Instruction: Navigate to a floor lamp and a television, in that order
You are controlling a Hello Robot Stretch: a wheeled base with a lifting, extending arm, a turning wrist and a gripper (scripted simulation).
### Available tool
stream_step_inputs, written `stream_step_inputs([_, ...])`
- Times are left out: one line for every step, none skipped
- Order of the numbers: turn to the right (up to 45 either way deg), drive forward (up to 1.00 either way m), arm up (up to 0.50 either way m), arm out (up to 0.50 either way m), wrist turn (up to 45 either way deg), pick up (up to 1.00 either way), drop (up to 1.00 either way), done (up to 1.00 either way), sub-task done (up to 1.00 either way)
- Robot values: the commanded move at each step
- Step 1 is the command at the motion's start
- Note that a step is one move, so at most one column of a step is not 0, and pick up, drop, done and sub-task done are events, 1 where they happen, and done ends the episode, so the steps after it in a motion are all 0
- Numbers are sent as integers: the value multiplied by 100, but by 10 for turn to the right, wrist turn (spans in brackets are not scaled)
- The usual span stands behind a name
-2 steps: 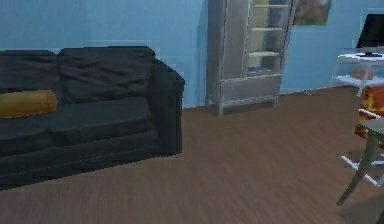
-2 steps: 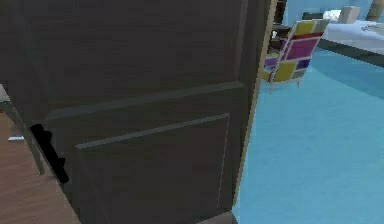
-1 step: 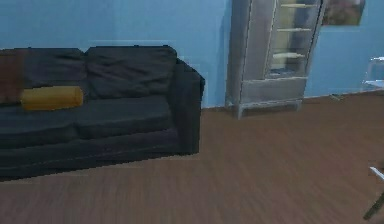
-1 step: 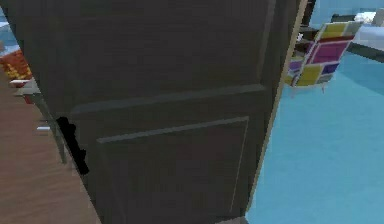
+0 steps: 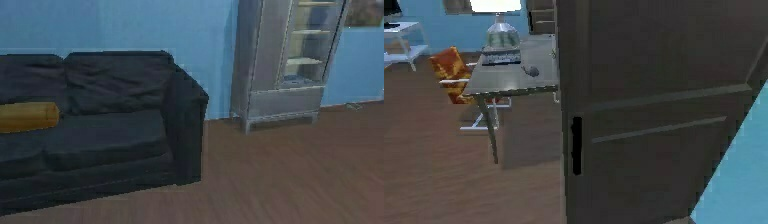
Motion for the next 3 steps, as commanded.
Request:
stream_step_inputs([270, 0, 0, 0, 0, 0, 0, 0, 0])
stream_step_inputs([0, 100, 0, 0, 0, 0, 0, 0, 0])
stream_step_inputs([60, 0, 0, 0, 0, 0, 0, 0, 0])
